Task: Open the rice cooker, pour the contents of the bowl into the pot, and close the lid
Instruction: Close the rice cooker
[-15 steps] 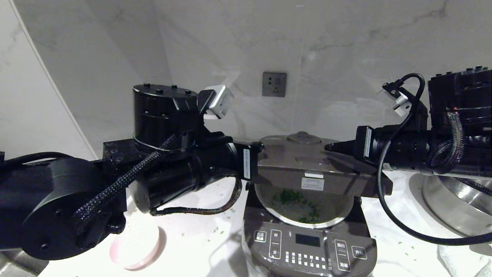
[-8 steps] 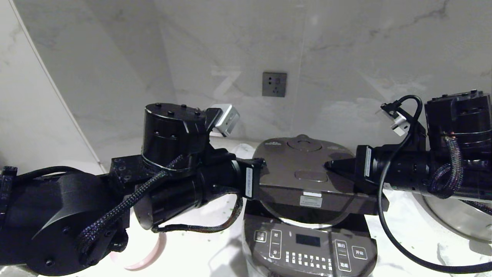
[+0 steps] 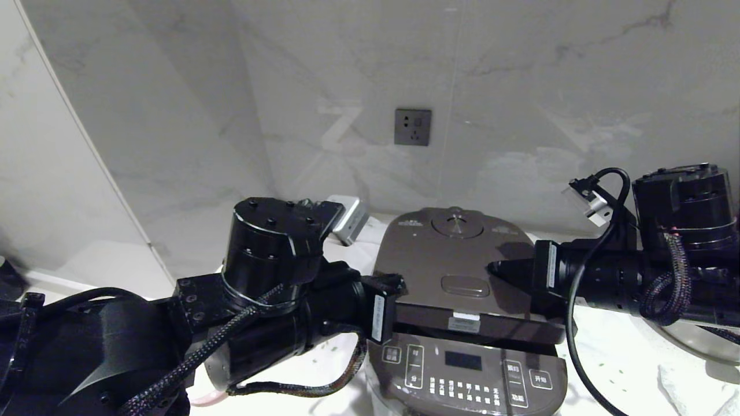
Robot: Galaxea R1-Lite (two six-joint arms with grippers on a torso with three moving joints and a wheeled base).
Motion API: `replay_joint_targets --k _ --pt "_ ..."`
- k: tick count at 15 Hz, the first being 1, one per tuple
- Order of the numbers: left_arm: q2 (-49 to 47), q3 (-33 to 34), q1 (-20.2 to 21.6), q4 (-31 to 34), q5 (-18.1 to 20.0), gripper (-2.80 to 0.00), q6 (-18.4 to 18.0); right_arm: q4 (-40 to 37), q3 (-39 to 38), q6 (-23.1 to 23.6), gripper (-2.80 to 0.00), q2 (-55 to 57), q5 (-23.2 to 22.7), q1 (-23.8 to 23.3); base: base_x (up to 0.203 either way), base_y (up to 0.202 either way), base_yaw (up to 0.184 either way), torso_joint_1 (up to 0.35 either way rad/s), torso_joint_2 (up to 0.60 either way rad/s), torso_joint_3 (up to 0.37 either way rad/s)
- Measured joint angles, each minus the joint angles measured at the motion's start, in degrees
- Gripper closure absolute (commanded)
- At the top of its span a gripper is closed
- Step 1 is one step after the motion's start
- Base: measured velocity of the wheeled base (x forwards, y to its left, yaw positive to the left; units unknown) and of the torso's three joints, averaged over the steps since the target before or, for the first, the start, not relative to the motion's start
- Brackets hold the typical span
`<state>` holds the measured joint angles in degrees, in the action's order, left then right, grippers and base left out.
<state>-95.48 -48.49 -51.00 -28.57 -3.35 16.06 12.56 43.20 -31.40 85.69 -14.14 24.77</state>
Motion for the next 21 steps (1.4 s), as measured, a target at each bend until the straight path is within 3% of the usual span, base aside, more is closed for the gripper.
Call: replay_joint_targets --k 5,21 --pt "-1.48 2.04 -1.39 -0.73 -0.03 0.0 2.14 2.3 -3.0 -1.1 0.0 -0.02 -0.05 0.53 0.0 0.0 0.0 0.0 0.0 0.0" --pt "-6.99 6.13 -1.64 -7.28 -0.11 0.0 3.11 9.95 -9.15 -3.54 0.0 2.39 -0.88 1.07 0.0 0.0 0.0 0.0 0.0 0.0"
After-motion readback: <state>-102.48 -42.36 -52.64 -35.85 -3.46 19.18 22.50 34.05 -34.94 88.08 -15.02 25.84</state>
